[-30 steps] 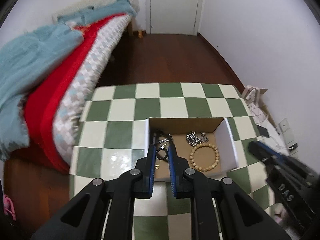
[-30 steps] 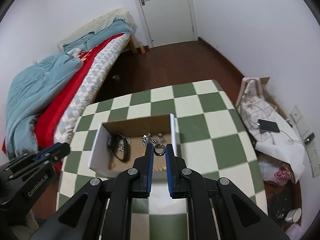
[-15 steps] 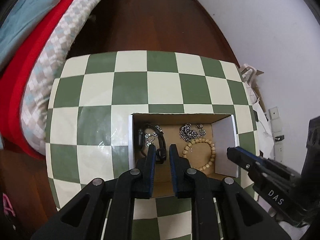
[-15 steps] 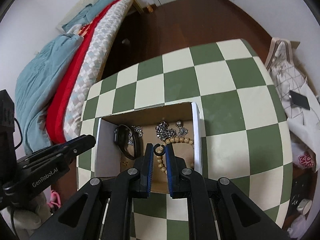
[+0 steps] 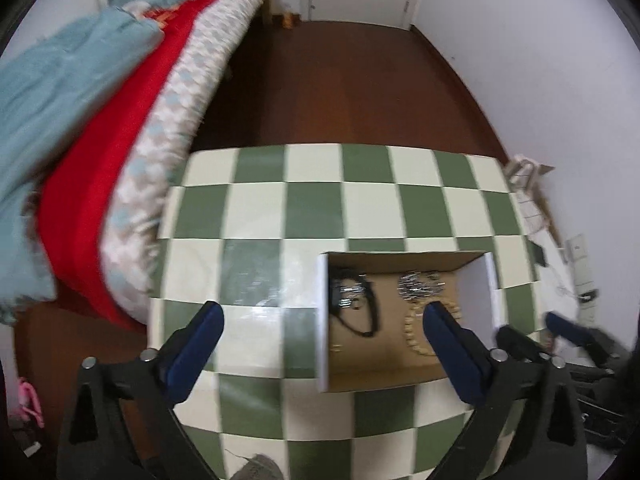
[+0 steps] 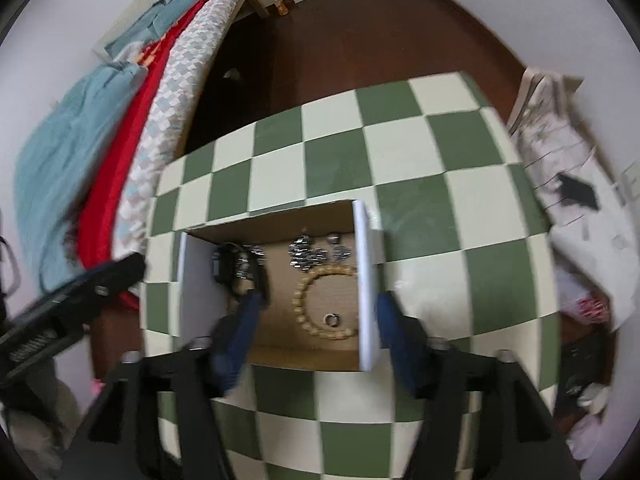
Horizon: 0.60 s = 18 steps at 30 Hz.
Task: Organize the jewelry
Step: 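Raise both open tools away from the box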
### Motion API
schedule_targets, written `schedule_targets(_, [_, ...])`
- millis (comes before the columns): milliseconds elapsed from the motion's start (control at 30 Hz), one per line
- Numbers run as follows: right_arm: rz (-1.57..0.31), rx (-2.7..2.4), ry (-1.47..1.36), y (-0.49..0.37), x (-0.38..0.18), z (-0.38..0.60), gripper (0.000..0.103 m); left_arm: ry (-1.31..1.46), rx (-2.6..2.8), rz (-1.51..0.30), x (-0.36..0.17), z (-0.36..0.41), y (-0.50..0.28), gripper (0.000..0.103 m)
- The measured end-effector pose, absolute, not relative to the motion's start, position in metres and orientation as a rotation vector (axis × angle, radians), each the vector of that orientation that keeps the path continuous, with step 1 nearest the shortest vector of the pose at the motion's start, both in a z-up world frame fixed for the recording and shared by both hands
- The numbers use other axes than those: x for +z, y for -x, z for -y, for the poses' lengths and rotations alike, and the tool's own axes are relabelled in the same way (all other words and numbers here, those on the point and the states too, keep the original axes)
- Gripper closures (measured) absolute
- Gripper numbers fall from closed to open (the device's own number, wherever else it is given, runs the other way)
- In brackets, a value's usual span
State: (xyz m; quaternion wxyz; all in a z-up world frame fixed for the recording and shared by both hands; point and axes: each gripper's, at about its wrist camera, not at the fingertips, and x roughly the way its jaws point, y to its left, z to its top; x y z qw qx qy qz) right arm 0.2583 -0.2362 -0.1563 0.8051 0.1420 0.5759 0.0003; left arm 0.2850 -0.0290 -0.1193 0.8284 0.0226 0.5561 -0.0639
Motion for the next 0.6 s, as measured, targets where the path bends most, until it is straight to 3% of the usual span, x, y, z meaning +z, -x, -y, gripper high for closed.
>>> schedule_targets(33, [-1.233, -0.02, -0.266, -0.256, -0.155, 0.234, 0.012, -0.071, -0.117, -1.17, -0.12, 0.027, -0.28, 0.001])
schedule_targets(200, [-1.232, -0.106, -0.117, -0.242, -0.154, 0.223, 0.0, -0.128, -0.056, -1.151, -0.132, 0.018, -0.259, 0.001])
schedule_targets(600, [-1.178, -0.173, -0.06, -0.2, -0.136, 0.215, 0.0, -0.091, -0.013, -1.105, -0.115, 0.004, -0.213, 0.001])
